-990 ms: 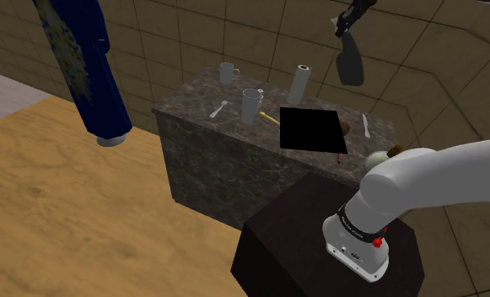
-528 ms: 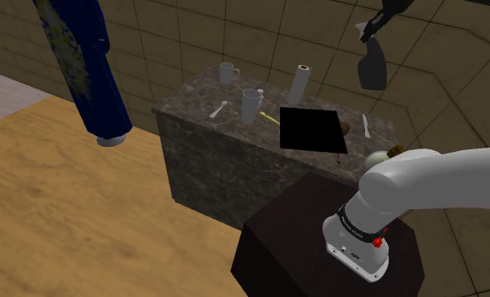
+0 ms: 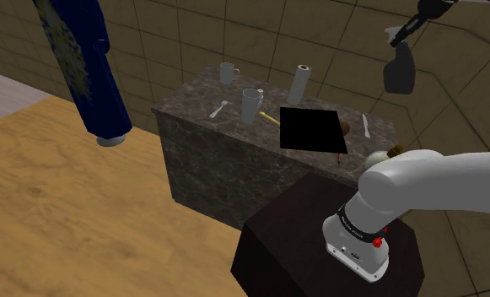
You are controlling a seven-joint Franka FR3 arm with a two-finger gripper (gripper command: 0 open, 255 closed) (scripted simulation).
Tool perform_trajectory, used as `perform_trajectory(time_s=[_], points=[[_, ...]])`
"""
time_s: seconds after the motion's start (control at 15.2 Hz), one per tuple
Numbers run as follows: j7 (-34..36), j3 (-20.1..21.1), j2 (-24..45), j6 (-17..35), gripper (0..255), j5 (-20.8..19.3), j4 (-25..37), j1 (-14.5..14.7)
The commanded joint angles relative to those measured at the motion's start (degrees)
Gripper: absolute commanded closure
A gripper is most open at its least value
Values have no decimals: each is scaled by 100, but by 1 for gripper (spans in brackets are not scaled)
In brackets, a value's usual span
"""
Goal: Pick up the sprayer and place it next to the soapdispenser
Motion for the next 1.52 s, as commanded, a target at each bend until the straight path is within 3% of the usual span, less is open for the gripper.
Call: perform_trajectory(time_s=[0.0,0.4,0.73,1.45], points=[[-299,-263,-26,-27,255,-35,91,-26],[-1143,-1078,50,-102,255,-79,538,15],[-1907,-1903,247,-192,255,-37,1131,228],[-1877,-2103,89,574,255,-250,221,37]])
